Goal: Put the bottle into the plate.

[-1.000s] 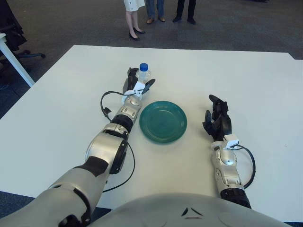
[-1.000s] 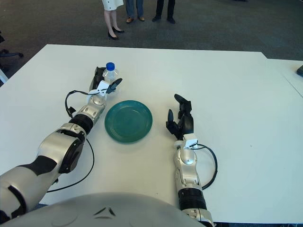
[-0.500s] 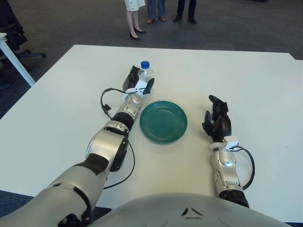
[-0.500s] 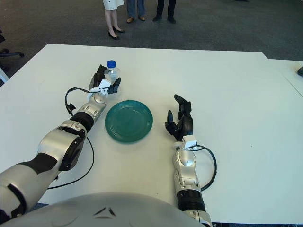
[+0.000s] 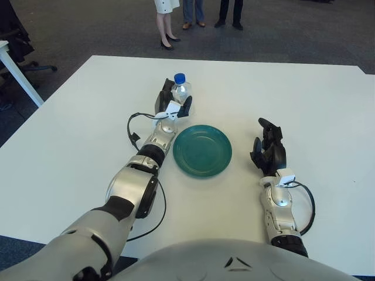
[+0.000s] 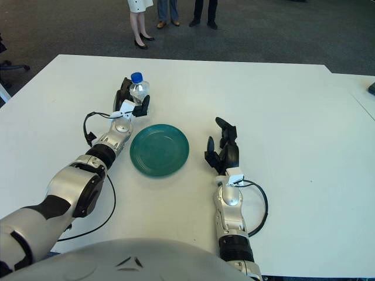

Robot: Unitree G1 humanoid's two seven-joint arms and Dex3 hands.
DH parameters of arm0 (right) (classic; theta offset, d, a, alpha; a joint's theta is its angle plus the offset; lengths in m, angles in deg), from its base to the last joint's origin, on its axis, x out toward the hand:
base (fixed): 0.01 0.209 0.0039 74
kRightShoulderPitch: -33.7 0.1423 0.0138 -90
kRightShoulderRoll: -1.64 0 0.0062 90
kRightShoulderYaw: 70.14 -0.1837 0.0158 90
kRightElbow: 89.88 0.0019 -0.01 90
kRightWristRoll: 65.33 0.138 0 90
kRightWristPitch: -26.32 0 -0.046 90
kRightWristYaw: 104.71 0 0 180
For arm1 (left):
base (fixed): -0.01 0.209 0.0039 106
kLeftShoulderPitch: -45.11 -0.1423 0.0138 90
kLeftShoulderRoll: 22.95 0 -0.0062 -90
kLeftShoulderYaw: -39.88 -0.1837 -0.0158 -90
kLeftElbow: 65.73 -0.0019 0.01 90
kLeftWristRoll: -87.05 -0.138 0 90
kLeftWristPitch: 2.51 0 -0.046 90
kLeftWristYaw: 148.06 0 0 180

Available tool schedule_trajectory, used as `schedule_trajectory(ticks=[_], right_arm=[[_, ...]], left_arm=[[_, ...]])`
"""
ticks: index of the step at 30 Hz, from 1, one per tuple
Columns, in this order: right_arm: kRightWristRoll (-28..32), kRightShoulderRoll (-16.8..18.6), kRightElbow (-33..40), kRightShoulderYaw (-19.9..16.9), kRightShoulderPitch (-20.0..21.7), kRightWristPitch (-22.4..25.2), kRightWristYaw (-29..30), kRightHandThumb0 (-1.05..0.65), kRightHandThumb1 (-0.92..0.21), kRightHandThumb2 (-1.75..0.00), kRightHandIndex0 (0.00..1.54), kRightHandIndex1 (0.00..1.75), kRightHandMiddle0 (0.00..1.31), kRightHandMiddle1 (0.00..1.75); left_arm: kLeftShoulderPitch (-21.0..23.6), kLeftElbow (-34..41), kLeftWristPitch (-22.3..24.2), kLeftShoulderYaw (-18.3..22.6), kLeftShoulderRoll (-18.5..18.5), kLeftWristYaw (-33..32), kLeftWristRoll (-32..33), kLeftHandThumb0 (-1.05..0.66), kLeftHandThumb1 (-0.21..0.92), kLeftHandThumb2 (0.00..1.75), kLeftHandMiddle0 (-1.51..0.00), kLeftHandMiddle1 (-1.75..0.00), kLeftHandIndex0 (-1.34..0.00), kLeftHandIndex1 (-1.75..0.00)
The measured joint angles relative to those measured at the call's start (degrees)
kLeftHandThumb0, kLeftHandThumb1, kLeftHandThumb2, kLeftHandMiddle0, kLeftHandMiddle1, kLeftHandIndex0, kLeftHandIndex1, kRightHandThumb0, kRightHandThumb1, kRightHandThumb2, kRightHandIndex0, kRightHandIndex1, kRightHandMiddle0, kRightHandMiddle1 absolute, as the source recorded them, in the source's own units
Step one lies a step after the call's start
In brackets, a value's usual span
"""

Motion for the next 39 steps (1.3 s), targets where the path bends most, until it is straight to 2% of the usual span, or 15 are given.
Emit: schedule_trajectory(ticks=[10, 18, 29, 35, 39], right_arm=[[0.33, 0.11, 0.02, -0.23, -0.01, 0.02, -0.62, -0.46, -0.92, -0.65, 0.54, 0.03, 0.17, 0.97], [0.46, 0.11, 0.33, -0.31, -0.05, -0.02, -1.27, -0.48, -0.92, -0.64, 0.54, 0.03, 0.15, 0.96], [0.05, 0.15, 0.90, -0.23, 0.64, -0.19, -0.96, -0.52, -0.92, -0.61, 0.53, 0.03, 0.18, 1.01], [0.05, 0.31, 0.17, -0.28, -0.09, 1.03, -0.37, -0.52, -0.92, -0.60, 0.52, 0.02, 0.15, 1.01], [0.04, 0.31, 0.20, -0.32, -0.25, 1.09, 0.03, -0.51, -0.92, -0.59, 0.52, 0.02, 0.15, 1.02]], left_arm=[[-4.92, 7.40, -4.30, 0.07, 0.32, 2.01, 0.65, -0.45, 0.36, 1.26, -1.15, -1.75, -0.57, -1.75], [-13.29, 25.05, -3.71, -1.70, 1.44, 4.88, 0.13, -0.45, 0.35, 1.27, -1.16, -1.75, -0.58, -1.75], [-26.87, 50.99, 2.33, -6.95, 1.71, 12.54, -0.79, -0.46, 0.34, 1.28, -1.17, -1.75, -0.59, -1.75], [-34.85, 64.17, 6.24, -9.74, -0.57, 20.17, -0.59, -0.46, 0.34, 1.28, -1.17, -1.75, -0.58, -1.75], [-39.11, 69.15, 7.91, -10.66, -1.80, 23.75, 0.00, -0.46, 0.34, 1.28, -1.17, -1.75, -0.58, -1.75]])
